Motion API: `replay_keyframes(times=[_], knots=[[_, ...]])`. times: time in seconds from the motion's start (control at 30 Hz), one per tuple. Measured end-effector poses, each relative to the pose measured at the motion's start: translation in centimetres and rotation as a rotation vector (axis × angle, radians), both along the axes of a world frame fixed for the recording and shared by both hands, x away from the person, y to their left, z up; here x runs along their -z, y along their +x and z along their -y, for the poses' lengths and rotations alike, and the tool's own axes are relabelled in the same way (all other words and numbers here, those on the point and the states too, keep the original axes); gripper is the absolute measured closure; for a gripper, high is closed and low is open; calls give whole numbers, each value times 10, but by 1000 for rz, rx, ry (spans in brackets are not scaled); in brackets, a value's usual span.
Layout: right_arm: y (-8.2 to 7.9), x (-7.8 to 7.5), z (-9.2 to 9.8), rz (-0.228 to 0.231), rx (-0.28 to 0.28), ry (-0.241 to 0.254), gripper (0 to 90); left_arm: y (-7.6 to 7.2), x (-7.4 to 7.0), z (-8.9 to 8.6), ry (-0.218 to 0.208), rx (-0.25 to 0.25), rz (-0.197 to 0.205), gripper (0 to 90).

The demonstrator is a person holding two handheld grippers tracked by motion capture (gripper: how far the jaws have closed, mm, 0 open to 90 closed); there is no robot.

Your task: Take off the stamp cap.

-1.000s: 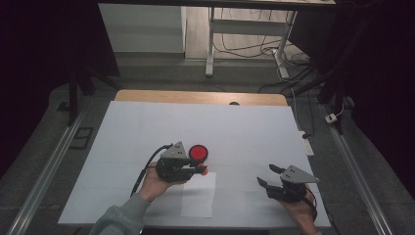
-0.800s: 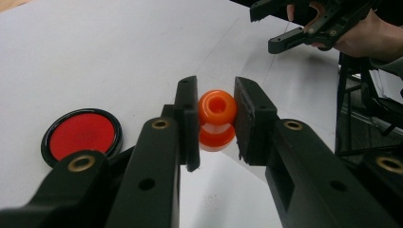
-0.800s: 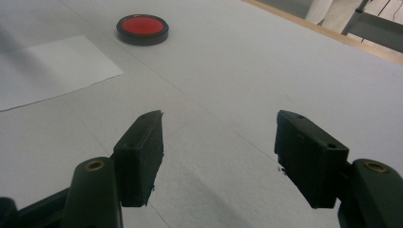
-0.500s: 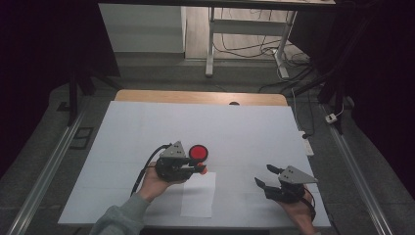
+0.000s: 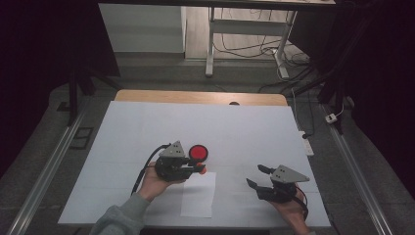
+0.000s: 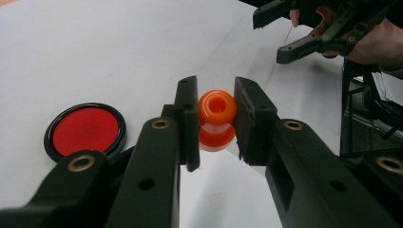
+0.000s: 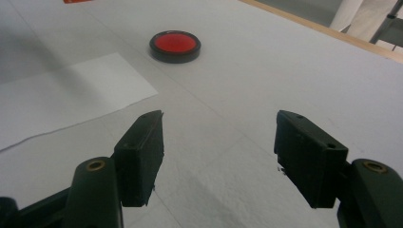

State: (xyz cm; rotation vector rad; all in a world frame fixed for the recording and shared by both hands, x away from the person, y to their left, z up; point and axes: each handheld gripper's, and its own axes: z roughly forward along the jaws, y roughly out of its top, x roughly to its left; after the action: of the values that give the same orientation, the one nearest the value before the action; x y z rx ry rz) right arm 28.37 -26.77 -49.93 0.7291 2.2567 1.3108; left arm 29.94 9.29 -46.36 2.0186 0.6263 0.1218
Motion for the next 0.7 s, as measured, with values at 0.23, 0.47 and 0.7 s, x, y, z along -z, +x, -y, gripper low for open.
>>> replay_keyframes(times=[0.23,0.47,0.7], knots=[[2,2,-17,-27,-45,22,336,1,2,0,3,0,-3,725],[-1,1,-26,-19,-69,20,336,1,3,3,-6,9,-15,725],[-2,3,-37,-18,-91,8,337,-2,1,1,-11,1,-7,725]])
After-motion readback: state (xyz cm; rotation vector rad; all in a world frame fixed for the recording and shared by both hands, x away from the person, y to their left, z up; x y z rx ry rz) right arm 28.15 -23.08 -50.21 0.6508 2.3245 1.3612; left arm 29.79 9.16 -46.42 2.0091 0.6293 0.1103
